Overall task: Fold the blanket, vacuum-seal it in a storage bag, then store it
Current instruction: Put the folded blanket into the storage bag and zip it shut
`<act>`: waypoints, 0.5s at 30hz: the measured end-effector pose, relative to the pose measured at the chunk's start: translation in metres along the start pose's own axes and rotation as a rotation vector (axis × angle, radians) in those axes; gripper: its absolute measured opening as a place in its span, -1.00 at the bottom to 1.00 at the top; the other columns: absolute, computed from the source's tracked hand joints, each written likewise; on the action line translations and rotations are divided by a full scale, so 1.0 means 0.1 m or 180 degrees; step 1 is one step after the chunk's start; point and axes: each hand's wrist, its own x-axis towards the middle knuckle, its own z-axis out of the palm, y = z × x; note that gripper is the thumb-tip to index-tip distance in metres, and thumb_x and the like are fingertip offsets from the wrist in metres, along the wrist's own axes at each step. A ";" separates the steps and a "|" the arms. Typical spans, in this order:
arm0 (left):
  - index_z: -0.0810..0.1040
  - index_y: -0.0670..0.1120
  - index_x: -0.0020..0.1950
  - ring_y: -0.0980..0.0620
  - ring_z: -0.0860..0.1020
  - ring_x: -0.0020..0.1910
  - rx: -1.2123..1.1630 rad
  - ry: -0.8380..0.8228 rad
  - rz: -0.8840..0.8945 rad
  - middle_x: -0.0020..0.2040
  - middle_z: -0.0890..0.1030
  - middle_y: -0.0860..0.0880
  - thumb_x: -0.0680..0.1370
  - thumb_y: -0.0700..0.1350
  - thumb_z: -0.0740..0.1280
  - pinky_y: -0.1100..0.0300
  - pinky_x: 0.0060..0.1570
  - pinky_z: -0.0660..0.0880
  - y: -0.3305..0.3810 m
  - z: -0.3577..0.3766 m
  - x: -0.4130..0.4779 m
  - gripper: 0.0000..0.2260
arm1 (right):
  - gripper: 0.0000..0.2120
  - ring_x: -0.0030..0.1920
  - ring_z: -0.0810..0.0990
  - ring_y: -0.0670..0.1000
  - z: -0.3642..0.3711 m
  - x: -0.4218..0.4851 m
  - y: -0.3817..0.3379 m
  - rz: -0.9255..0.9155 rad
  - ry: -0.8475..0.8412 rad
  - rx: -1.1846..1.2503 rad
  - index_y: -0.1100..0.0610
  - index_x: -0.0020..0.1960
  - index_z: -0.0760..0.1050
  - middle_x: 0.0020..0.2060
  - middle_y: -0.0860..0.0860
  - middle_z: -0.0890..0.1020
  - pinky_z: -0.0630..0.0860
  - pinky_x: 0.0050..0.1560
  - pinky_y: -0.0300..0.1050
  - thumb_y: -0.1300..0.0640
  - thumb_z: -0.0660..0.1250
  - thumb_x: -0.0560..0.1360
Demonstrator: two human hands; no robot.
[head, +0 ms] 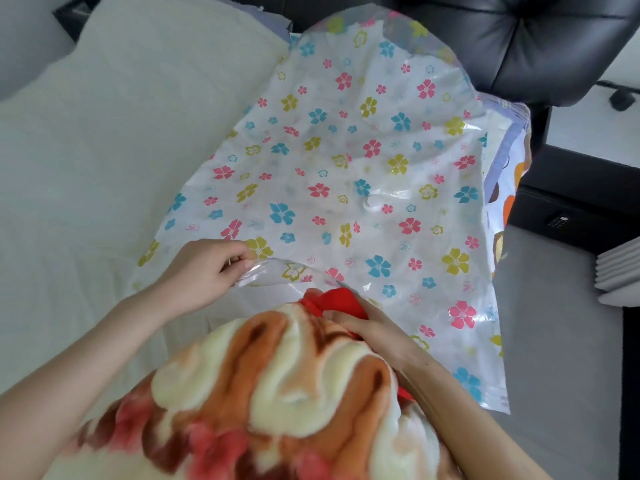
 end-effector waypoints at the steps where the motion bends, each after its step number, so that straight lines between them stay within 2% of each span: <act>1: 0.40 0.08 -0.36 0.05 0.50 -0.35 -0.0092 0.0091 0.0021 -0.26 0.57 0.17 0.53 -0.13 0.32 0.31 -0.30 0.34 0.04 -0.05 -0.06 -0.72 | -0.69 -0.09 0.60 -0.35 -0.01 -0.02 0.00 -0.0055 0.0047 0.0037 -0.24 0.08 0.50 -0.12 -0.27 0.65 0.46 0.04 -0.39 0.06 0.46 0.42; 2: 0.42 0.05 -0.33 0.04 0.50 -0.33 -0.0207 0.0152 0.0043 -0.28 0.57 0.14 0.53 -0.07 0.31 0.32 -0.30 0.34 0.08 -0.11 -0.13 -0.78 | -0.66 -0.19 0.55 -0.45 -0.01 -0.04 0.01 -0.0110 0.0084 0.0026 -0.29 0.04 0.43 -0.21 -0.38 0.60 0.42 -0.10 -0.51 0.09 0.44 0.45; 4: 0.43 0.07 -0.22 0.06 0.50 -0.30 -0.0291 0.0217 0.0140 -0.27 0.56 0.12 0.48 0.03 0.23 0.36 -0.32 0.33 0.16 -0.19 -0.25 -0.90 | -0.61 -0.33 0.47 -0.54 0.00 -0.12 0.00 -0.0184 0.0167 -0.0002 -0.35 -0.06 0.33 -0.35 -0.50 0.48 0.35 -0.28 -0.60 0.10 0.41 0.47; 6: 0.40 0.09 -0.18 0.10 0.48 -0.30 -0.0182 0.0282 0.0283 -0.22 0.55 0.15 0.47 0.09 0.18 0.40 -0.32 0.32 0.19 -0.22 -0.39 -0.89 | -0.63 -0.24 0.50 -0.50 0.01 -0.18 0.02 -0.0133 0.0220 0.0005 -0.39 -0.08 0.35 -0.29 -0.50 0.50 0.38 -0.17 -0.56 0.04 0.44 0.44; 8: 0.38 0.09 -0.19 0.12 0.47 -0.33 -0.0090 0.0342 0.0310 -0.27 0.53 0.12 0.46 0.14 0.12 0.38 -0.33 0.32 0.19 -0.22 -0.53 -0.83 | -0.67 -0.05 0.60 -0.29 0.01 -0.20 0.09 -0.0071 0.0293 0.0129 -0.32 0.04 0.45 -0.10 -0.32 0.62 0.48 0.11 -0.31 -0.05 0.49 0.38; 9: 0.37 0.09 -0.19 0.11 0.46 -0.37 -0.0040 0.0351 0.0286 -0.34 0.51 0.10 0.46 0.15 0.09 0.36 -0.36 0.32 0.19 -0.21 -0.61 -0.82 | -0.57 0.02 0.62 -0.19 0.04 -0.22 0.09 -0.0090 0.0302 0.0159 -0.24 0.15 0.47 -0.03 -0.21 0.65 0.49 0.20 -0.17 -0.12 0.51 0.33; 10: 0.36 0.08 -0.19 0.11 0.45 -0.42 0.0069 0.0380 0.0295 -0.41 0.48 0.10 0.47 0.14 0.08 0.36 -0.39 0.31 0.20 -0.19 -0.69 -0.82 | -0.42 0.04 0.62 -0.15 0.05 -0.23 0.10 -0.0123 0.0322 0.0186 -0.17 0.24 0.45 0.02 -0.16 0.66 0.49 0.22 -0.11 -0.17 0.52 0.27; 11: 0.36 0.07 -0.18 0.13 0.45 -0.45 0.0234 0.0474 0.0368 -0.43 0.46 0.14 0.49 0.10 0.08 0.34 -0.42 0.31 0.21 -0.17 -0.77 -0.84 | -0.35 0.02 0.63 -0.17 0.05 -0.25 0.09 -0.0163 0.0378 0.0232 -0.13 0.29 0.41 0.00 -0.16 0.66 0.51 0.19 -0.15 -0.18 0.52 0.26; 13: 0.38 0.04 -0.17 -0.02 0.52 -0.42 0.0604 0.0819 0.0550 -0.36 0.52 0.11 0.52 0.00 0.10 0.23 -0.44 0.34 0.24 -0.12 -0.99 -0.88 | -0.50 -0.08 0.64 -0.25 0.05 -0.29 0.09 -0.0272 0.0376 0.0335 -0.09 0.24 0.45 -0.12 -0.20 0.67 0.54 0.05 -0.28 -0.07 0.51 0.35; 15: 0.44 -0.04 -0.16 -0.04 0.50 -0.32 0.0804 0.1125 0.0583 -0.32 0.55 0.00 0.55 -0.05 0.09 0.16 -0.33 0.34 0.27 -0.12 -1.25 -0.82 | -0.51 -0.02 0.66 -0.14 0.05 -0.30 0.11 -0.0203 0.0382 0.0300 -0.06 0.21 0.50 -0.09 -0.13 0.70 0.54 0.13 -0.11 -0.10 0.52 0.33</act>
